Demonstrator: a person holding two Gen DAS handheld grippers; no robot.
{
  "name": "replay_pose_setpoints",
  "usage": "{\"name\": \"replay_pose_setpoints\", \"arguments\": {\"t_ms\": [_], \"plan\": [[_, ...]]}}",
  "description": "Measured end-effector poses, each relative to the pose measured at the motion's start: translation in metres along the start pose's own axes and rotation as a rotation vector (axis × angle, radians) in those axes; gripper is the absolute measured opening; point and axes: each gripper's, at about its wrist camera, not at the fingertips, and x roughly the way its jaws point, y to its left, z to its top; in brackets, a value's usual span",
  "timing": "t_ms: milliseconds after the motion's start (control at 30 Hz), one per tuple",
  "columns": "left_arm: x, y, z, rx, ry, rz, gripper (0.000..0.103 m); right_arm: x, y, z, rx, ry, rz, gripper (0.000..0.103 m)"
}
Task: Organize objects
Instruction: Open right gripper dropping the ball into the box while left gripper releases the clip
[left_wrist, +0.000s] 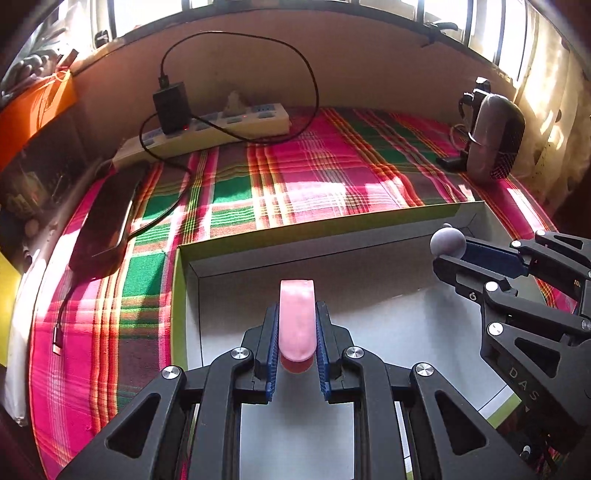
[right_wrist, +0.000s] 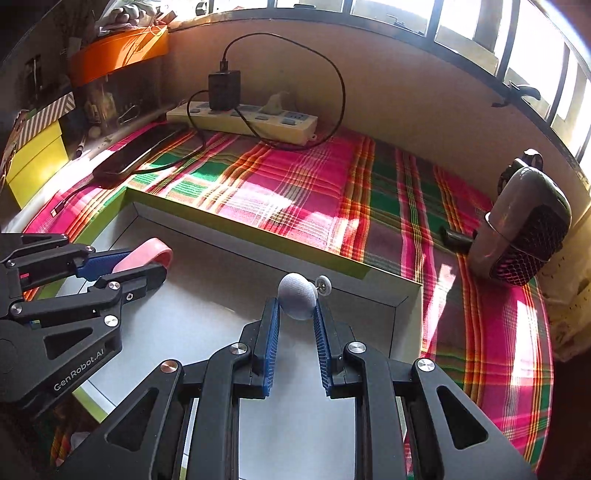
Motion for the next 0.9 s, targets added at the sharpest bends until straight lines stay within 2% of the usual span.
{"name": "replay_pose_setpoints", "arguments": {"t_ms": [567, 733, 900], "plan": [[0.003, -0.003, 0.003, 0.018, 0.002, 0.015, 0.017, 0.014, -0.003, 0.003, 0.020, 0.055, 0.020, 0.020], [0.002, -0.002, 0.002, 0.014, 0.006, 0.013, 0.021, 0.014, -0.004, 0.003, 0.033, 0.057, 0.029, 0.020], [0.002, -0.003, 0.002, 0.020, 0.008, 0.008, 0.023, 0.014, -0.006, 0.003, 0.050, 0.055, 0.039, 0.032]]}}
